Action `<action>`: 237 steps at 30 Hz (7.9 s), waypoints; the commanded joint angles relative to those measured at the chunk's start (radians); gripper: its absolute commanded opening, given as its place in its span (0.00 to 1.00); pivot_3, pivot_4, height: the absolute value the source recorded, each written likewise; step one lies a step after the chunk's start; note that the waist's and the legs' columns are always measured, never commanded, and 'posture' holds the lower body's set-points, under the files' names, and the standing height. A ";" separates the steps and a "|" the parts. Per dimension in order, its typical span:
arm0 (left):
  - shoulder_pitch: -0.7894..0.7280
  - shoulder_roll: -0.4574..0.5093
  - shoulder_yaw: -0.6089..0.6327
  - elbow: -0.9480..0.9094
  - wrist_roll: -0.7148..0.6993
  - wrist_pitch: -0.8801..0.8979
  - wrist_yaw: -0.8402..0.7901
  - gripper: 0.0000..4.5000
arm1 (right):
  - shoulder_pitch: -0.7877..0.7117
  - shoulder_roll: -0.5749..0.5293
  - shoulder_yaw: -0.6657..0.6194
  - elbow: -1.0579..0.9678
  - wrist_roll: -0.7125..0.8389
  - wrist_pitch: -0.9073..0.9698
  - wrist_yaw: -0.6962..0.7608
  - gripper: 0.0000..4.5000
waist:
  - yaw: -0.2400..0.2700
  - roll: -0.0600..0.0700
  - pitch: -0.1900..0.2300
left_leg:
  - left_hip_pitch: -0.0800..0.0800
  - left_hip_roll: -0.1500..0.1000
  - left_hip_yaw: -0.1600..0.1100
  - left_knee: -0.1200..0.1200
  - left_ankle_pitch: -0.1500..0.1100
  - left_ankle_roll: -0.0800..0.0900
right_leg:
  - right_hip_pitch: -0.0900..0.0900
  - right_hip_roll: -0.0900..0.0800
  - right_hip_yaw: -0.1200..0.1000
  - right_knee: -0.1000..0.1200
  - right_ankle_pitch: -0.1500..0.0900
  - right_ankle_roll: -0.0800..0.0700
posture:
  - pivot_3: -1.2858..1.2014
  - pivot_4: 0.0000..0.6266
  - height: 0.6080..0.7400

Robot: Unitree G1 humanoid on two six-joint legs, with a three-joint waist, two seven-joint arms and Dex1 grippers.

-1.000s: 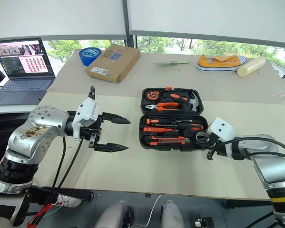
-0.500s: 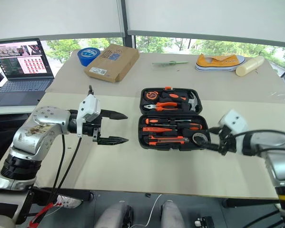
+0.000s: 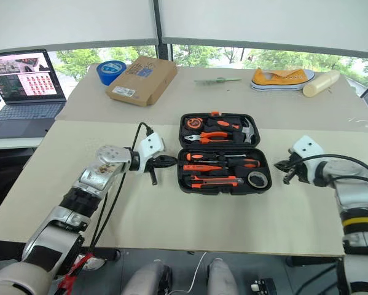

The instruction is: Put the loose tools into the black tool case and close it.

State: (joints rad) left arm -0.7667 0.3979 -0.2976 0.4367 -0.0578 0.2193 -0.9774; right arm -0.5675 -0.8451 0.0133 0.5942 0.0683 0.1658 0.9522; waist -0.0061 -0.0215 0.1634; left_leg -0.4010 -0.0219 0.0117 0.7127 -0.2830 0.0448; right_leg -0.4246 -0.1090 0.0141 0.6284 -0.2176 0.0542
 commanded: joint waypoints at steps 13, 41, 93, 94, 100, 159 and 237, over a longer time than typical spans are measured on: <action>0.129 0.037 -0.012 -0.297 -0.117 0.088 -0.247 0.03 | 0.201 -0.003 -0.066 -0.365 0.115 0.086 0.131 0.00 | 0.002 0.000 0.000 | -0.002 0.000 -0.001 0.000 0.000 0.001 | -0.001 -0.001 0.000 0.000 0.000 0.001 | 0.52 0.24 0.96; 0.063 0.156 0.311 -0.281 -0.311 0.745 0.009 0.85 | 0.326 -0.043 -0.396 -0.728 0.361 0.664 -0.144 0.85 | 0.009 0.000 0.000 | 0.004 0.001 -0.002 0.002 -0.004 0.006 | 0.002 -0.001 0.000 0.000 0.000 0.000 | 0.52 0.24 0.96; -0.235 -0.179 0.244 0.027 -0.190 0.212 0.146 0.00 | -0.209 0.257 -0.167 -0.351 0.171 0.313 -0.350 0.01 | -0.008 0.000 0.000 | -0.015 -0.007 -0.002 -0.001 0.004 -0.007 | -0.018 -0.005 0.000 0.003 0.002 0.002 | 0.52 0.24 0.96; -0.206 -0.169 0.231 -0.002 -0.186 0.201 0.132 0.00 | -0.185 0.256 -0.168 -0.374 0.171 0.301 -0.344 0.01 | -0.008 0.000 0.000 | -0.015 -0.007 -0.002 -0.002 0.004 -0.007 | -0.018 -0.005 0.000 0.003 0.002 0.002 | 0.52 0.24 0.96; 0.004 -0.104 0.192 -0.221 -0.173 0.146 0.080 0.00 | 0.001 0.237 -0.188 -0.531 0.174 0.211 -0.311 0.01 | -0.008 0.001 -0.001 | -0.014 -0.008 -0.004 -0.003 0.003 -0.005 | -0.019 -0.005 0.000 0.003 0.002 0.002 | 0.52 0.24 0.96; -0.202 -0.043 0.037 -0.043 -0.079 -0.113 -0.357 0.02 | 0.511 -0.129 -0.262 -0.750 0.210 0.123 0.133 0.00 | 0.022 -0.003 0.001 | -0.002 -0.007 -0.008 0.004 -0.005 0.006 | 0.000 -0.004 -0.002 0.000 0.000 0.002 | 0.52 0.24 0.96; -0.158 -0.187 -0.237 0.193 0.223 -0.497 -0.247 0.02 | 0.417 0.101 -0.205 -1.003 0.320 0.325 -0.098 0.00 | 0.002 -0.001 -0.003 | 0.012 -0.004 -0.007 0.002 -0.007 0.011 | 0.009 0.000 0.001 -0.002 0.000 0.002 | 0.52 0.24 0.96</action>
State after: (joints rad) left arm -0.9609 0.1987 -0.4860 0.5829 0.1140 -0.2861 -1.2039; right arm -0.1485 -0.7297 -0.1735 -0.3881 0.3716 0.4782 0.8541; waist -0.0042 -0.0222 0.1607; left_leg -0.3893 -0.0261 0.0042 0.7148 -0.2901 0.0554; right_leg -0.4151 -0.1094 0.0149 0.6261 -0.2173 0.0563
